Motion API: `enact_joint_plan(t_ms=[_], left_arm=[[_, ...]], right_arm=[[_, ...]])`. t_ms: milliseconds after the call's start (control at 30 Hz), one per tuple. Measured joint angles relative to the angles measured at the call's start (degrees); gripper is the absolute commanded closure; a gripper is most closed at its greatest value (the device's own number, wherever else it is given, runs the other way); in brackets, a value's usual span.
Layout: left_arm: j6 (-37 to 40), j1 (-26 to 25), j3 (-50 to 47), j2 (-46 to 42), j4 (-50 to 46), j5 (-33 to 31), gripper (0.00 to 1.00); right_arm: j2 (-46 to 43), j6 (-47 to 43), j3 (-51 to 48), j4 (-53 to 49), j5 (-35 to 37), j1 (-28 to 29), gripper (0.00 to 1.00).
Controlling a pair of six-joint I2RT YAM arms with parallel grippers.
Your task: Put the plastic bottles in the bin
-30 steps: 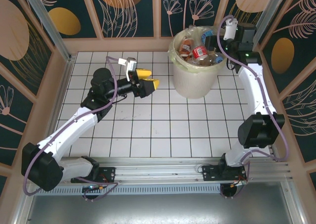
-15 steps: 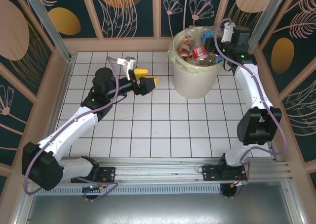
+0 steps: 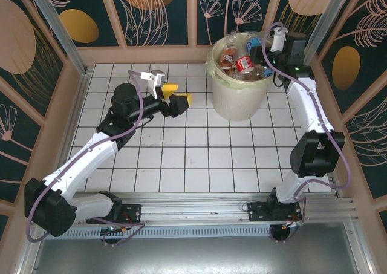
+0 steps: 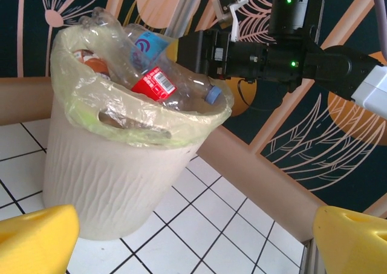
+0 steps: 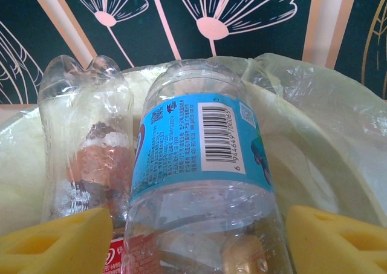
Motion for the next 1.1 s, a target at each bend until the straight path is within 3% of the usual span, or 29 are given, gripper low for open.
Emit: enact_joint_plan(t_ms=[800,1100], left_arm=[[0.9,0.0,0.0,0.0,-1.2,-2.4,0.01],[6.1,0.0,0.0,-2.5,-5.3,-13.6,0.01]], right_arm=[[-2.1,-0.3,-0.2,3.7,0.5,5.9,0.19],[-7.4,-0.1,-5.8,4.8,0.5,5.9,0.05]])
